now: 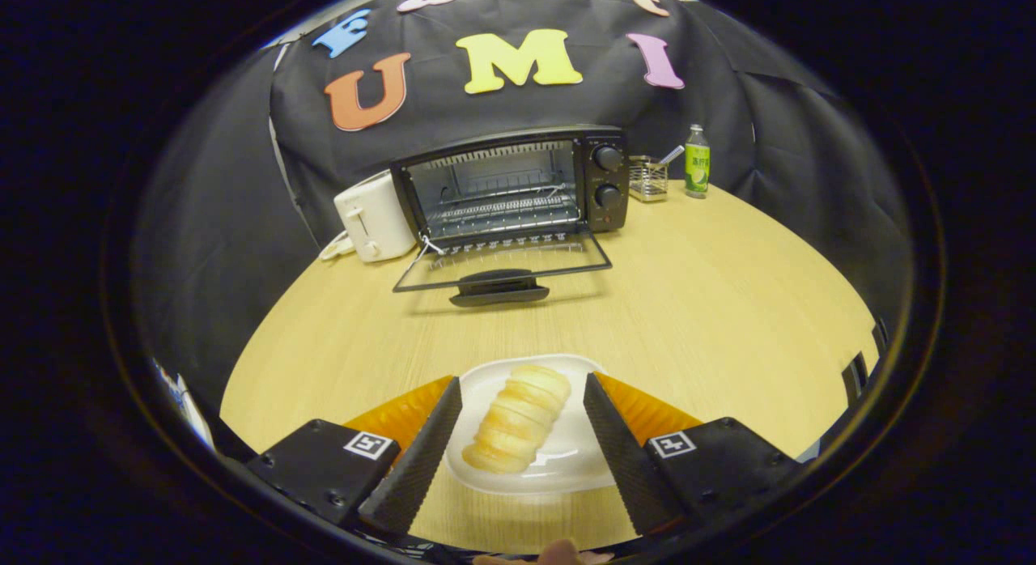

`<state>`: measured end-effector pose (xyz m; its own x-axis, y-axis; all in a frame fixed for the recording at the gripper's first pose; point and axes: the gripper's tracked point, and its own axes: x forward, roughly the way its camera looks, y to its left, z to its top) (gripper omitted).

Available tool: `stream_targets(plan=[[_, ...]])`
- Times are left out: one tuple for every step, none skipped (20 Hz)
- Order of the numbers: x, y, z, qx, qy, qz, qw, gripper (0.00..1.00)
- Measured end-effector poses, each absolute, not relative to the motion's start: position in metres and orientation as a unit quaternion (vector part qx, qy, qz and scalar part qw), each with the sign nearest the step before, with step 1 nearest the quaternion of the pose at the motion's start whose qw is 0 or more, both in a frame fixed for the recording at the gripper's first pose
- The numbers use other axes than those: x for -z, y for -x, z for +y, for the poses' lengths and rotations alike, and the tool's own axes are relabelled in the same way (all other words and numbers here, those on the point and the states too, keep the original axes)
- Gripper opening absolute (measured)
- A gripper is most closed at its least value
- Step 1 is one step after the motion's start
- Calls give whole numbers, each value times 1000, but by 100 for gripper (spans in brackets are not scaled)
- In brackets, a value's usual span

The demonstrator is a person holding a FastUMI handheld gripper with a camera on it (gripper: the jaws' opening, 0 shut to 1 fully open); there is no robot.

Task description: Open the toaster oven, put the food inside, and close the toaster oven door.

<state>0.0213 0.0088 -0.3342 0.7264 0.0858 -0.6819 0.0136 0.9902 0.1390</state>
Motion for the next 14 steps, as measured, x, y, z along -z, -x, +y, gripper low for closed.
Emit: stream_targets(plan=[[341, -19, 10, -17, -65, 373, 925, 100], [348, -20, 11, -12, -63, 378, 923, 100], [354, -19, 12, -9, -62, 383, 922, 100], [360, -17, 12, -4, -62, 388, 920, 100], [367, -16, 14, -2, -63, 395, 917, 100], [372, -15, 15, -1, -62, 402, 914, 100], [377, -13, 16, 1, -64, 407, 911, 99], [380, -13, 15, 4, -66, 413, 908, 99], [379, -14, 15, 7, -65, 407, 911, 99], [379, -15, 14, 9, -65, 407, 911, 95], [382, -12, 16, 10, -69, 412, 908, 92], [380, -15, 15, 11, -71, 404, 912, 85], [383, -13, 16, 15, -74, 410, 909, 85], [379, -14, 17, 14, -73, 402, 913, 77]])
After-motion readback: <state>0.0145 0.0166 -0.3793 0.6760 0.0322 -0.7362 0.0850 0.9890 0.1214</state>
